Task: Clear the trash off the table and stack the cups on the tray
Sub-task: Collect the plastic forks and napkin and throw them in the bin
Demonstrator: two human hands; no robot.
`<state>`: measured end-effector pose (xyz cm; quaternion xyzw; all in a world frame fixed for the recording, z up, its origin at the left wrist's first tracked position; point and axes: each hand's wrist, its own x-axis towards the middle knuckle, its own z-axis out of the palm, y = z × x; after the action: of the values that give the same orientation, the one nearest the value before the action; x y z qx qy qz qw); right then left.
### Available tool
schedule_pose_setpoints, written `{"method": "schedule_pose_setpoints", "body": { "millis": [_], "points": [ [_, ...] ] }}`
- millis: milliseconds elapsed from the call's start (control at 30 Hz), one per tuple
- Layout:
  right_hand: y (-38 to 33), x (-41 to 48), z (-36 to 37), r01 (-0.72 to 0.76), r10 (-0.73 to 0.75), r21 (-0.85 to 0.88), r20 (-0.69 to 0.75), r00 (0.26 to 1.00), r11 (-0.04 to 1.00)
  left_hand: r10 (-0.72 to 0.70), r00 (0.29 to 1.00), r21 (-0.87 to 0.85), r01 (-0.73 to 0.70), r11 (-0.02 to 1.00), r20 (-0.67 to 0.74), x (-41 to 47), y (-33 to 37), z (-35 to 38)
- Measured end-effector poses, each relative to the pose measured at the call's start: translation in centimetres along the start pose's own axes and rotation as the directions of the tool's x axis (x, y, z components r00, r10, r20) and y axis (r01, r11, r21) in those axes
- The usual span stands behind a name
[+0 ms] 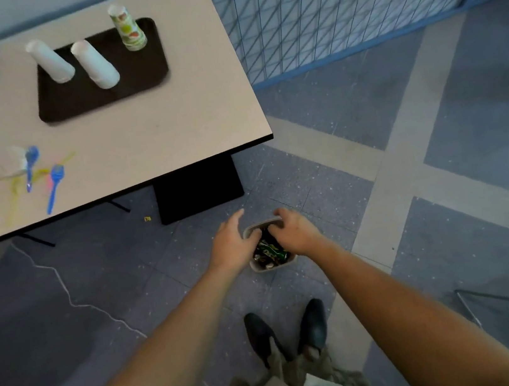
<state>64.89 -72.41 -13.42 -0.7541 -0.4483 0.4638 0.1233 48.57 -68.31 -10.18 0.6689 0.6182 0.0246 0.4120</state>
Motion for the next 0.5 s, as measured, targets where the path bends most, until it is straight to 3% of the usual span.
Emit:
{"method": "schedule_pose_setpoints", "body": {
  "millis": [233, 500],
  "points": [
    [-3.8, -5.2, -2.1, 0.105, -0.104, 0.015, -0.058, 0.993, 0.994, 0.040, 0.985, -0.164, -0.068, 0.984, -0.170, -5.6, 1.0, -2.8],
    [-9.4, -8.0, -2.5, 0.272, -0.269, 0.034, -0.058, 0.961, 0.962, -0.057, 0.961, -0.368, -0.049, 0.929, -0.272, -9.2, -2.1, -6.5]
  ]
}}
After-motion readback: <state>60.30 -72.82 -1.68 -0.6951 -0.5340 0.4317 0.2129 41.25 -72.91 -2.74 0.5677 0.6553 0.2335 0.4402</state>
